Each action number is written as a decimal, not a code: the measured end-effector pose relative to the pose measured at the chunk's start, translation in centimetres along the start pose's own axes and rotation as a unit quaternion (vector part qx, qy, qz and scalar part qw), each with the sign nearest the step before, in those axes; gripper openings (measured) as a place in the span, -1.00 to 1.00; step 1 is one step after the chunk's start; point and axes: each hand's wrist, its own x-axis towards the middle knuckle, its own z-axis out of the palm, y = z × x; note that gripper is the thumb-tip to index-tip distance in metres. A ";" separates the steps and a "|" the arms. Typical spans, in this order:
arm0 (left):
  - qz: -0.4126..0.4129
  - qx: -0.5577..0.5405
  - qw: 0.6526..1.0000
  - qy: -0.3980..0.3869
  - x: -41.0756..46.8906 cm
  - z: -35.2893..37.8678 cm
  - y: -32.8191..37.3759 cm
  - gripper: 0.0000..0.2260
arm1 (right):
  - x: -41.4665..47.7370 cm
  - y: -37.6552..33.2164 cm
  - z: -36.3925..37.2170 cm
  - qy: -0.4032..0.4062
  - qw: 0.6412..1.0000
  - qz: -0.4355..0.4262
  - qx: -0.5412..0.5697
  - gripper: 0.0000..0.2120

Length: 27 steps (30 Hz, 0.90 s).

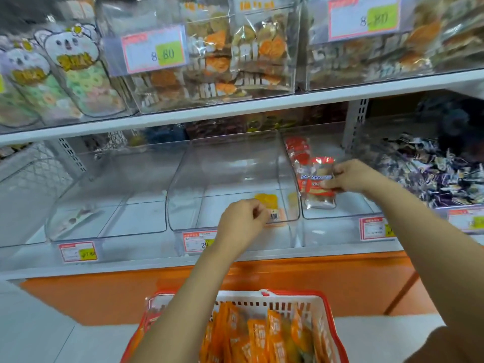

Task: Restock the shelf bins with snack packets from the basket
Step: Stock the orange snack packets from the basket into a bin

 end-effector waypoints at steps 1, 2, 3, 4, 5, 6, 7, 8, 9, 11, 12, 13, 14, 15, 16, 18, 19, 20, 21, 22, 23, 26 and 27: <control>0.007 0.030 1.000 0.001 0.0 0.2 -0.2 -0.80 | 0.5 0.3 0.7 -0.011 1.000 0.006 -0.008 -0.77; 0.014 0.043 0.999 0.002 0.0 0.2 -0.3 -0.79 | 0.9 0.5 1.4 -0.012 1.000 0.010 -0.015 -0.79; 0.021 0.046 0.999 0.006 -0.1 0.2 -0.3 -0.79 | 1.2 0.6 2.0 -0.005 1.000 0.014 -0.024 -0.80; 0.029 0.047 0.998 0.011 -0.1 0.3 -0.4 -0.79 | 1.5 0.6 2.4 0.012 0.999 0.013 -0.038 -0.81; 0.037 0.046 0.998 0.016 -0.1 0.2 -0.4 -0.79 | 1.6 0.5 2.7 0.032 0.998 0.010 -0.061 -0.80; 0.044 0.043 0.998 0.018 -0.1 0.3 -0.4 -0.79 | 1.6 0.3 2.8 0.052 0.995 0.008 -0.088 -0.78; 0.050 0.041 0.998 0.018 -0.1 0.3 -0.6 -0.79 | 1.4 0.1 3.0 0.069 0.991 0.007 -0.115 -0.75; 0.054 0.041 0.998 0.018 -0.2 0.3 -0.6 -0.79 | 1.1 -0.2 3.2 0.082 0.987 0.007 -0.139 -0.70; 0.058 0.038 0.997 0.019 -0.2 0.3 -0.6 -0.79 | 0.9 -0.4 3.4 0.089 0.983 0.005 -0.158 -0.62; 0.061 -0.015 0.997 0.034 -0.6 0.1 -0.5 -0.81 | 0.2 -0.6 3.8 0.101 0.979 0.002 -0.175 -0.46; 0.064 -0.060 0.995 0.051 -1.0 -0.1 -0.5 -0.82 | -0.2 -0.9 4.0 0.118 0.977 -0.002 -0.179 -0.44; 0.071 -0.100 0.989 0.076 -1.6 -0.3 -0.5 -0.84 | -0.6 -1.2 4.0 0.137 0.974 -0.017 -0.179 -0.48; 0.085 -0.127 0.983 0.107 -2.4 -0.6 -0.5 -0.85 | -1.1 -1.5 3.9 0.157 0.969 -0.042 -0.186 -0.60; 0.098 -0.141 0.976 0.136 -3.5 -0.9 -0.5 -0.86 | -1.8 -1.9 3.9 0.173 0.962 -0.064 -0.201 -0.75; 0.106 -0.151 0.970 0.159 -4.8 -1.3 -0.7 -0.86 | -2.7 -2.3 3.9 0.182 0.957 -0.082 -0.210 -0.82; 0.097 -0.164 0.966 0.174 -7.5 -1.8 -1.7 -0.85 | -4.9 -2.8 4.3 0.190 0.946 -0.126 -0.231 -0.69; 0.083 -0.166 0.968 0.167 -8.8 -2.0 -2.6 -0.84 | -6.1 -2.9 4.7 0.192 0.938 -0.150 -0.248 -0.66; 0.064 -0.165 0.973 0.148 -10.1 -2.0 -3.7 -0.82 | -7.0 -2.5 5.2 0.194 0.927 -0.169 -0.271 -0.68; 0.039 -0.158 0.980 0.117 -11.3 -1.9 -5.1 -0.82 | -8.0 -2.2 5.7 0.193 0.917 -0.187 -0.296 -0.70; 0.010 -0.146 0.986 0.077 -12.5 -1.6 -6.6 -0.81 | -8.5 -1.5 6.2 0.191 0.909 -0.198 -0.312 -0.72; -0.018 -0.120 0.992 0.033 -13.6 -1.1 -8.3 -0.81 | -9.0 -0.9 6.6 0.186 0.907 -0.200 -0.321 -0.72; -0.081 -0.014 0.993 -0.083 -16.3 0.4 -13.1 -0.80 | -10.3 0.5 7.5 0.172 0.915 -0.204 -0.304 -0.70; -0.101 -0.002 0.988 -0.119 -17.1 1.0 -14.1 -0.80 | -11.1 0.7 8.0 0.153 0.915 -0.204 -0.313 -0.70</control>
